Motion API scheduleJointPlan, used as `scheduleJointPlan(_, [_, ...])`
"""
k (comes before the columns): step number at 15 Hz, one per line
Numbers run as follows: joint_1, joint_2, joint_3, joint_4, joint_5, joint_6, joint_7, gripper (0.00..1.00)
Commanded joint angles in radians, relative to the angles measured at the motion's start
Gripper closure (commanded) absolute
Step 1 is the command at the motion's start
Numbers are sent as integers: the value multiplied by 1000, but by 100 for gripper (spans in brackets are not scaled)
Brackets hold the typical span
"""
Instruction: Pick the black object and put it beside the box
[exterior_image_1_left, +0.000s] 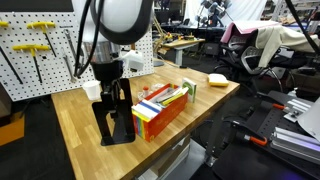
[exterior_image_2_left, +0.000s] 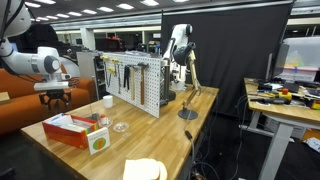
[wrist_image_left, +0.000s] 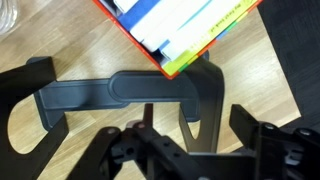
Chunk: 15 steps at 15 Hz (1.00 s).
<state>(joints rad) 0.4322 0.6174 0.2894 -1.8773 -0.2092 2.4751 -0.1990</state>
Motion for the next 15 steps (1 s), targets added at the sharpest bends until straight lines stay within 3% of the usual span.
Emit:
scheduleJointPlan(1, [-3,-10,4,-3,-3,-4,2,15])
scheduleJointPlan(3, [-3,-41,6,-24,-3,-4,5,1])
scheduleJointPlan(15, [-4,-52,7,-41,-3,-4,5,0])
